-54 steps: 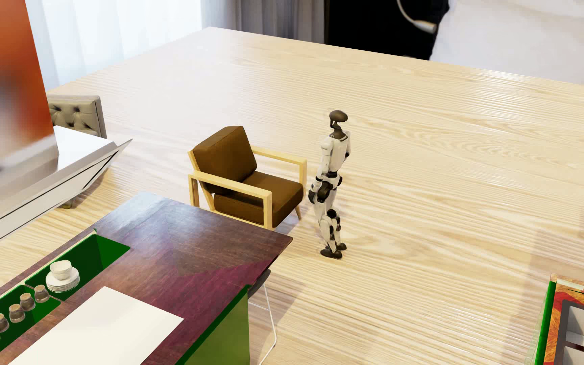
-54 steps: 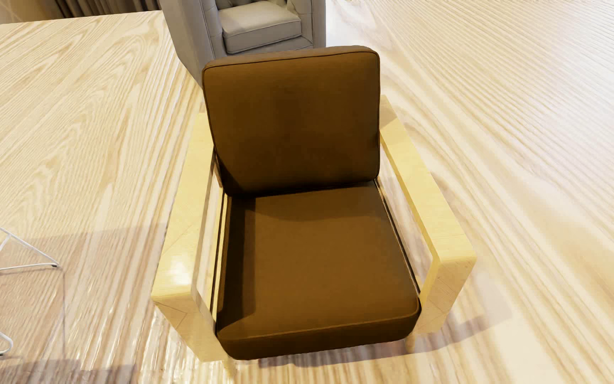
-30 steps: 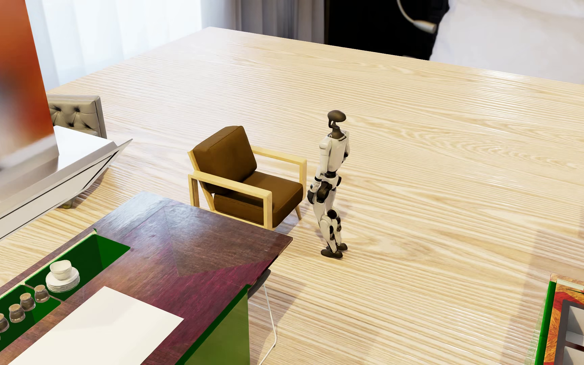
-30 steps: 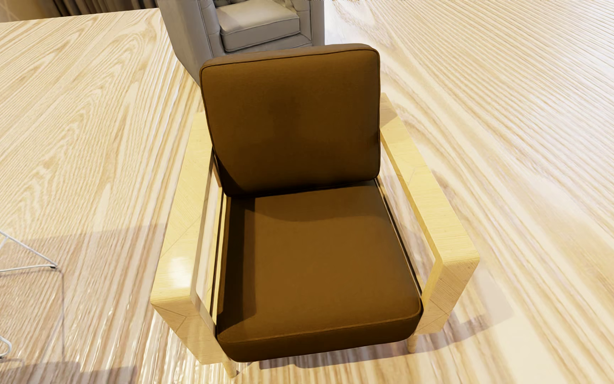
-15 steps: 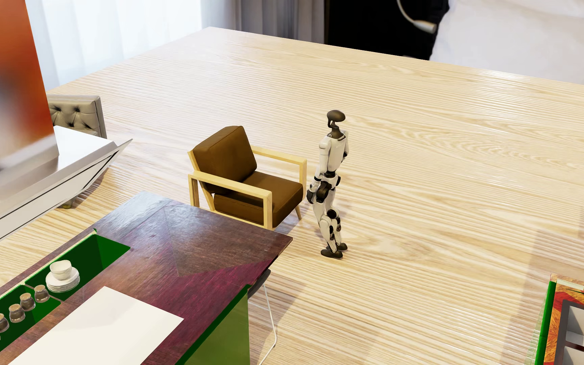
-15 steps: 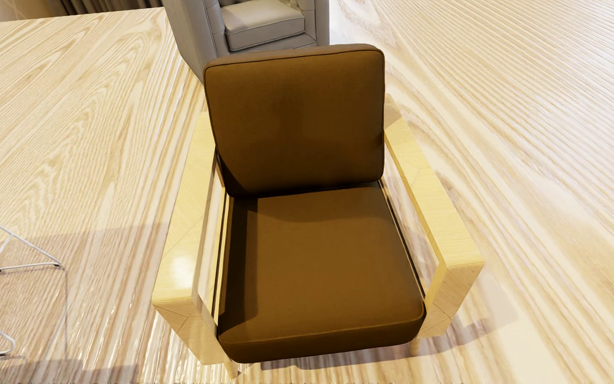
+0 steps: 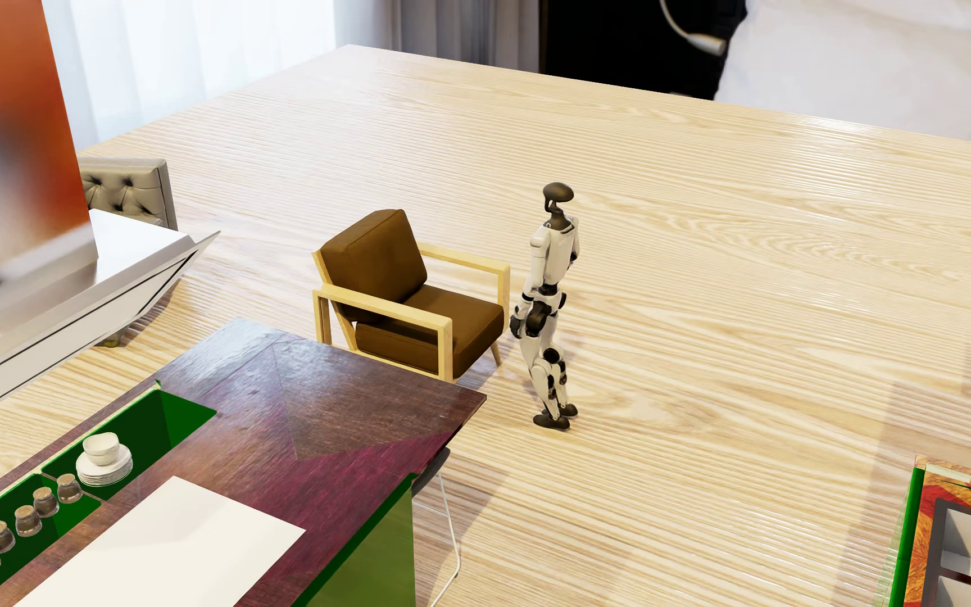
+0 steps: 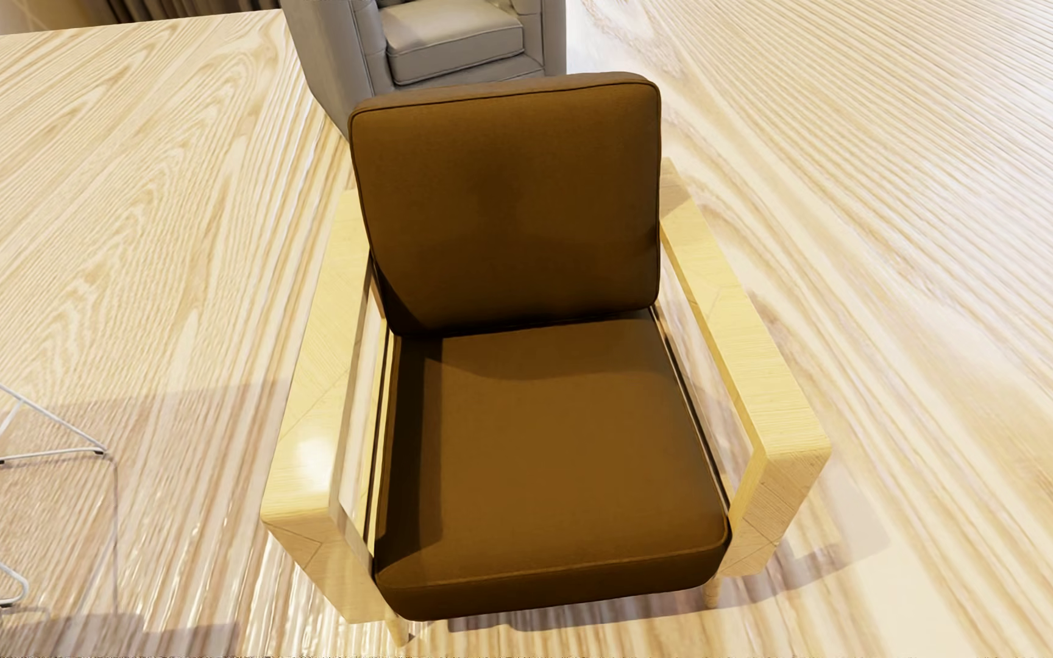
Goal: Stand still
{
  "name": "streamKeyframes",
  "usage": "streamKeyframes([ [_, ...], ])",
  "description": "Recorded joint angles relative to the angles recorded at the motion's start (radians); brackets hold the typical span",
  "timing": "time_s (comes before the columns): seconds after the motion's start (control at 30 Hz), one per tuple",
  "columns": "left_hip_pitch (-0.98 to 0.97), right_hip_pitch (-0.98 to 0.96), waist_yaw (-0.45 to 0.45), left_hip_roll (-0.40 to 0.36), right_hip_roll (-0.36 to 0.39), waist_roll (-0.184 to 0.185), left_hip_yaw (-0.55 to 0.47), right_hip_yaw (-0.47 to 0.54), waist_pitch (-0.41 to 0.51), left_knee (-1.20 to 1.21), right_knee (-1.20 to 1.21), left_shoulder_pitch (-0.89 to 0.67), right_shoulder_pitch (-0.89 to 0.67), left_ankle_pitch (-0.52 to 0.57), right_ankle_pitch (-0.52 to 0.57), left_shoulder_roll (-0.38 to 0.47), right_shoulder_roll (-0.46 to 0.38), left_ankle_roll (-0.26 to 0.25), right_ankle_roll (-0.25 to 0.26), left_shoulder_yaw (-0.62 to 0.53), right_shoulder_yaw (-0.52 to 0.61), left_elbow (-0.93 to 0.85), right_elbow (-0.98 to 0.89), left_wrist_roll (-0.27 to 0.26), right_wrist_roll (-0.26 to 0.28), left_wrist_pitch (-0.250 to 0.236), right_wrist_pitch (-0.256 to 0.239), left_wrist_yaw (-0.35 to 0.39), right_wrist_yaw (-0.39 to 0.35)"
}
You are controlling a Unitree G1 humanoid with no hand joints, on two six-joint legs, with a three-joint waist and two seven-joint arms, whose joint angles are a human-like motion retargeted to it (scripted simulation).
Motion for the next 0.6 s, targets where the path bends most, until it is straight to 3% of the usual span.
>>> streamKeyframes([
  [0.6, 0.003, 0.006, -0.001, -0.005, -0.006, -0.006, 0.000, 0.000, 0.005, -0.002, -0.006, 0.004, 0.006, 0.005, -0.001, 0.000, 0.008, 0.000, 0.000, 0.006, -0.025, -0.002, 0.003, 0.000, 0.000, 0.000, 0.000, 0.000, 0.000],
])
